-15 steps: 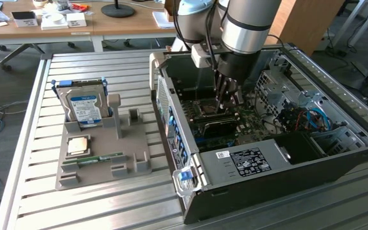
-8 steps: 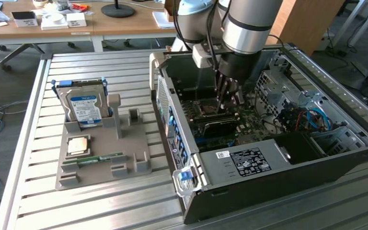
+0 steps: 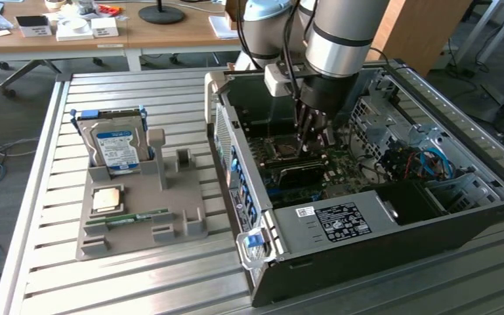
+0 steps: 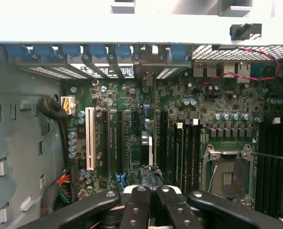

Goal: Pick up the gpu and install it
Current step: 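Press down on the gpu until it lock into place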

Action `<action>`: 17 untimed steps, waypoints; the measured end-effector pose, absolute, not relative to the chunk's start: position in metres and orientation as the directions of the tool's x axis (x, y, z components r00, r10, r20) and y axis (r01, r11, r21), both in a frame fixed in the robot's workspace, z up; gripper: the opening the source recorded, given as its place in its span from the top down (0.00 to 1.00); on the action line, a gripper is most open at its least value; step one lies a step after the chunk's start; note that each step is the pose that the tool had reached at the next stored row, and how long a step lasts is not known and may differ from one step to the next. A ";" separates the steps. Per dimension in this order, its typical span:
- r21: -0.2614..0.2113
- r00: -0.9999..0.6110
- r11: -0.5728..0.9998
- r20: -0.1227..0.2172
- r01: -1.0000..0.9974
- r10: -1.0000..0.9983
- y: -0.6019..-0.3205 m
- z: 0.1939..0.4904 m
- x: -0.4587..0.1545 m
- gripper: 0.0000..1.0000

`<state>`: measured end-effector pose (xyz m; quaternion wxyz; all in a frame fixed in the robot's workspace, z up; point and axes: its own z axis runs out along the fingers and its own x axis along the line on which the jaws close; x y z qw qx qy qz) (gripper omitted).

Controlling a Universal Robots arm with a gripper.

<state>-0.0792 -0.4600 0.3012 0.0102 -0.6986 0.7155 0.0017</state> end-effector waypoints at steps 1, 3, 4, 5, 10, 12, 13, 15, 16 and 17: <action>-0.012 -0.024 0.024 -0.017 -1.000 -1.000 -0.460 0.301 -0.079 0.89; -0.012 -0.024 0.024 -0.017 -1.000 -1.000 -0.460 0.301 -0.079 0.89; -0.012 -0.024 0.024 -0.017 -1.000 -1.000 -0.460 0.301 -0.079 0.89; -0.012 -0.024 0.024 -0.017 -1.000 -1.000 -0.460 0.301 -0.079 0.89; -0.012 -0.024 0.024 -0.017 -1.000 -1.000 -0.460 0.299 -0.079 0.89; -0.012 -0.024 0.024 -0.017 -1.000 -1.000 -0.460 0.299 -0.079 0.89; -0.012 -0.024 0.024 -0.017 -1.000 -1.000 -0.460 0.299 -0.079 0.89; -0.012 -0.024 0.024 -0.017 -1.000 -1.000 -0.460 0.299 -0.079 0.89; -0.012 -0.024 0.024 -0.017 -1.000 -1.000 -0.460 0.299 -0.079 0.89; -0.012 -0.024 0.024 -0.017 -1.000 -1.000 -0.460 0.299 -0.079 0.89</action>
